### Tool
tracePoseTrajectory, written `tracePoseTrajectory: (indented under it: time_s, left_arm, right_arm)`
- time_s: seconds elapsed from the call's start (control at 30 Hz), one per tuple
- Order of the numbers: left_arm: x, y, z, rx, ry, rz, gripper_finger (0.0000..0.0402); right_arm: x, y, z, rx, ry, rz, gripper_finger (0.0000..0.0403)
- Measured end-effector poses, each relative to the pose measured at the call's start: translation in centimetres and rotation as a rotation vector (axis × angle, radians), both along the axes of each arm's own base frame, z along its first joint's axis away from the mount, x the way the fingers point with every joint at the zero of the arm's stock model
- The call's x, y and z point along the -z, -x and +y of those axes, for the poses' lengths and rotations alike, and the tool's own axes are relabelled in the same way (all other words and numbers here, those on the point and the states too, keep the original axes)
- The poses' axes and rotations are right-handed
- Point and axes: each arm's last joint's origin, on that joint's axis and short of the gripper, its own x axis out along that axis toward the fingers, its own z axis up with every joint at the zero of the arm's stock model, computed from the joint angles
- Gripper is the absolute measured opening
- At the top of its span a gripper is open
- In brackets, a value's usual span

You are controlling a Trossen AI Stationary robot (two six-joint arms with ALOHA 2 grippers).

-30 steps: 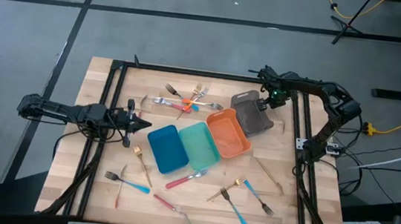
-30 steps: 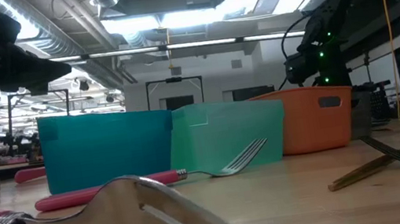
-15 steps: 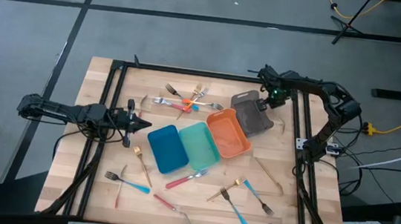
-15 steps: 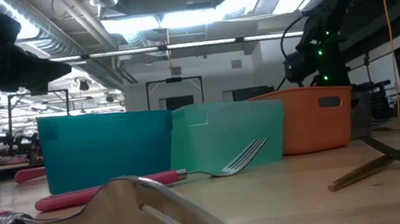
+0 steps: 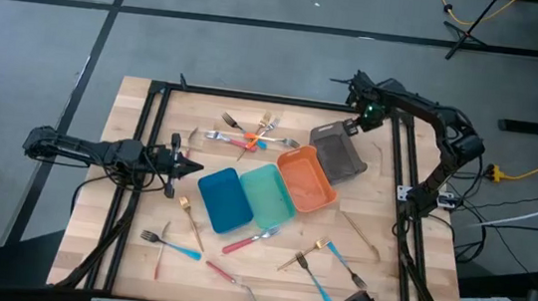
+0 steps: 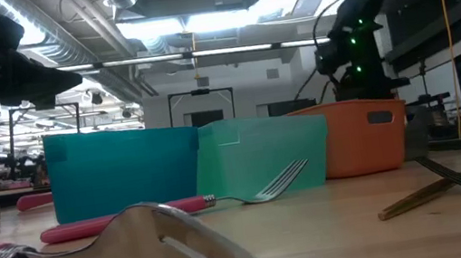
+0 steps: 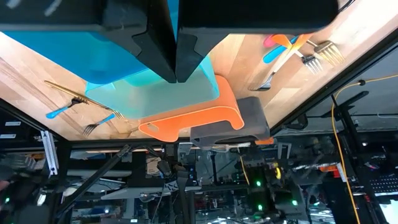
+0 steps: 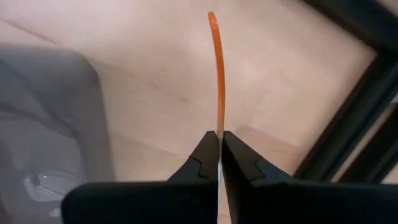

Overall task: Sort silverware by color (type)
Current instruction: Put the orange fork into the black bin

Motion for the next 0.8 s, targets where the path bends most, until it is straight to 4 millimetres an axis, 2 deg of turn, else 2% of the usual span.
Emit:
tracePoseTrajectory:
  time_s: [0.23,0.4,0.63,0.8]
  left_arm:
    - [0.0,0.0,0.0,0.000,0.000,0.000,0.0000]
    - [0.0,0.0,0.0,0.000,0.000,0.000,0.0000]
    - [0.0,0.0,0.0,0.000,0.000,0.000,0.0000]
    - [0.0,0.0,0.0,0.000,0.000,0.000,0.0000]
  right_arm:
    - [-4.2,-0.7,-0.8,-0.022,0.034,-0.025,0.0000]
    - [-7.7,-0.5,-0.4,-0.050,0.096,-0.122,0.0000]
    - [-11.2,0.0,2.8,-0.117,0.166,-0.275,0.0000]
    - [-12.2,-1.7,5.9,-0.239,0.270,-0.390,0.0000]
